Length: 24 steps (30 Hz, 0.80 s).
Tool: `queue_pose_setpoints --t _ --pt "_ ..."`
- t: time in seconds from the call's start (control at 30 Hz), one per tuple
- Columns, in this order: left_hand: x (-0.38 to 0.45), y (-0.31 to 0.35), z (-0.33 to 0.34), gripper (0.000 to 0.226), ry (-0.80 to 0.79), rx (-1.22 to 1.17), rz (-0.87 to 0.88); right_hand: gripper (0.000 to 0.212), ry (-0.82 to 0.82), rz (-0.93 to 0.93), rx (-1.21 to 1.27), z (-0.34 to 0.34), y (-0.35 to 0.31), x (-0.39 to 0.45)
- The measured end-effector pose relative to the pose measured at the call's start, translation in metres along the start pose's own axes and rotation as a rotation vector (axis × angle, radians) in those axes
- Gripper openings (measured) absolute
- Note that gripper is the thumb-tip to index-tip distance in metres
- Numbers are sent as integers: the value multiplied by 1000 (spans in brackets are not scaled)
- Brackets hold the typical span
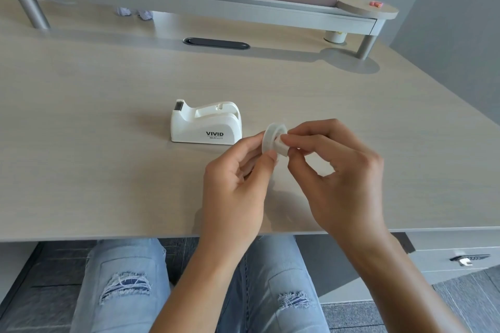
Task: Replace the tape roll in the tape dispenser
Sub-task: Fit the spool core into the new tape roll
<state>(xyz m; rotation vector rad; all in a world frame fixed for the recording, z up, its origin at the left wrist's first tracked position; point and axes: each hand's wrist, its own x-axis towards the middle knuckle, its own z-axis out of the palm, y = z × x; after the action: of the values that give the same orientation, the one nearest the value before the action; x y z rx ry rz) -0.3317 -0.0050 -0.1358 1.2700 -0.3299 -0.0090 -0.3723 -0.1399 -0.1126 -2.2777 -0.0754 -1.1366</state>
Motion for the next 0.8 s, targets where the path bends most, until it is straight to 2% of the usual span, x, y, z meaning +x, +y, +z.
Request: queue_pose_setpoints --t 0.2,0.53,0.8 --pt "0 -1 -1 26 3 -9 -14 17 -15 -24 -42 2 -1 0" --pt "2 -1 -3 26 -1 -43 -53 16 -87 -184 -119 -3 4 8" --pt "4 -3 -2 23 25 -63 -79 17 -113 -10 61 2 6 2"
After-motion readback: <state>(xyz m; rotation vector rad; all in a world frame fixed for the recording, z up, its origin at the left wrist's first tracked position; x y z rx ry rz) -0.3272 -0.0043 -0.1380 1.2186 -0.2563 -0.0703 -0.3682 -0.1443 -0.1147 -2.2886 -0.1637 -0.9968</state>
